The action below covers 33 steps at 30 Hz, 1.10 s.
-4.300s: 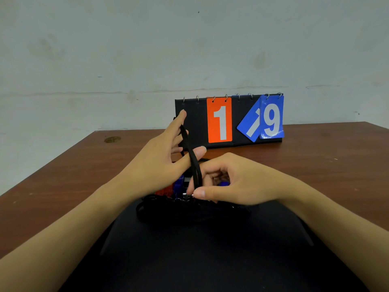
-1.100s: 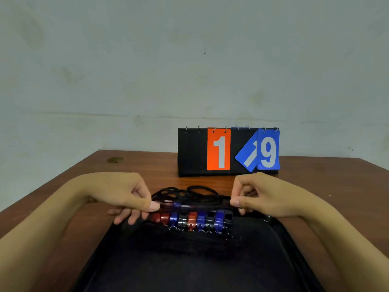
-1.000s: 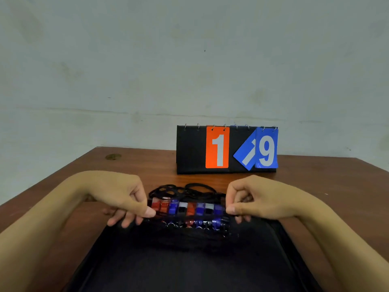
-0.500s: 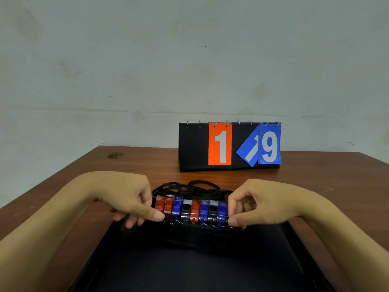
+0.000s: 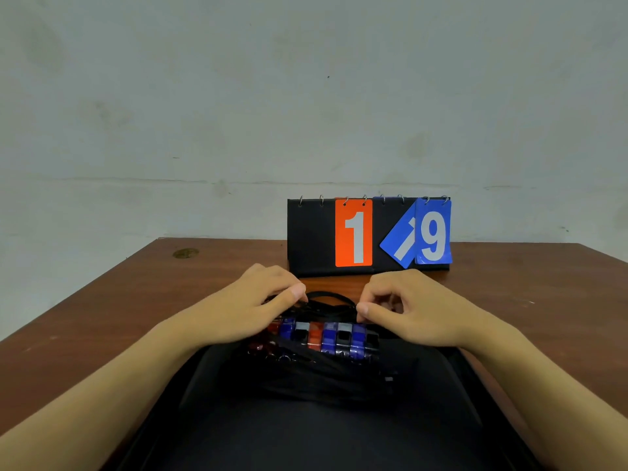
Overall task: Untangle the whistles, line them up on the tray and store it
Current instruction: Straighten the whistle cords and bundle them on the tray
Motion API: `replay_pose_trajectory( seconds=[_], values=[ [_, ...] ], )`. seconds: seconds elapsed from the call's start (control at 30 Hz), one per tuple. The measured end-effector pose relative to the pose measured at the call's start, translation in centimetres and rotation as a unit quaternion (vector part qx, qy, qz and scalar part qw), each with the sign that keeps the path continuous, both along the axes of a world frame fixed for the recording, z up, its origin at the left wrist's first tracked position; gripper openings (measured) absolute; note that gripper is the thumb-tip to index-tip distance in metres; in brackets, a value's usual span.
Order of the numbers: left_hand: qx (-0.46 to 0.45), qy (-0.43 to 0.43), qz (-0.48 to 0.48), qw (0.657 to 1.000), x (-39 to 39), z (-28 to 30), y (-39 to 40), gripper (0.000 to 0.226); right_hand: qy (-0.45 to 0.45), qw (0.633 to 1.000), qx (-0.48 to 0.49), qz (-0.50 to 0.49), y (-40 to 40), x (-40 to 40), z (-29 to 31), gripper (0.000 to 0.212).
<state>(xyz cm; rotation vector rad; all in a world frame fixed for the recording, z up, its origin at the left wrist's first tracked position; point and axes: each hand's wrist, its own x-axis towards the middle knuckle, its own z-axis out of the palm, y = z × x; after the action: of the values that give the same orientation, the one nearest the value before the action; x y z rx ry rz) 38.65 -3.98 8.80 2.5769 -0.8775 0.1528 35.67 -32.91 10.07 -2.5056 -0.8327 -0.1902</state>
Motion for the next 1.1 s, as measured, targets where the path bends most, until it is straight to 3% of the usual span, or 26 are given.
replay_pose_trajectory(
  seconds=[0.27,0.47,0.63,0.87,1.0,1.1],
  values=[
    [-0.022,0.01,0.006,1.0,-0.4,1.1,0.1,0.073,0.021,0.998,-0.016,0.056,0.3,-0.3,0.1,0.016],
    [0.023,0.033,-0.011,0.999,-0.8,1.5,0.4,0.071,0.021,0.998,-0.026,0.057,0.6,-0.1,0.0,0.017],
    [0.031,0.124,-0.06,0.99,-1.4,2.3,1.0,0.075,0.026,0.998,-0.029,0.056,0.6,0.0,0.0,0.017],
    [0.051,0.189,-0.032,0.98,-1.7,2.6,0.8,0.079,0.027,0.998,-0.034,0.049,0.7,-0.3,-0.1,0.016],
    [0.046,0.177,-0.013,0.983,-1.9,2.8,0.9,0.072,0.03,0.998,-0.034,0.047,0.6,-0.3,-0.1,0.012],
    [0.006,0.081,0.009,0.997,-1.5,2.2,0.7,0.06,0.033,0.998,-0.032,0.049,0.6,-0.3,-0.1,0.009]
  ],
)
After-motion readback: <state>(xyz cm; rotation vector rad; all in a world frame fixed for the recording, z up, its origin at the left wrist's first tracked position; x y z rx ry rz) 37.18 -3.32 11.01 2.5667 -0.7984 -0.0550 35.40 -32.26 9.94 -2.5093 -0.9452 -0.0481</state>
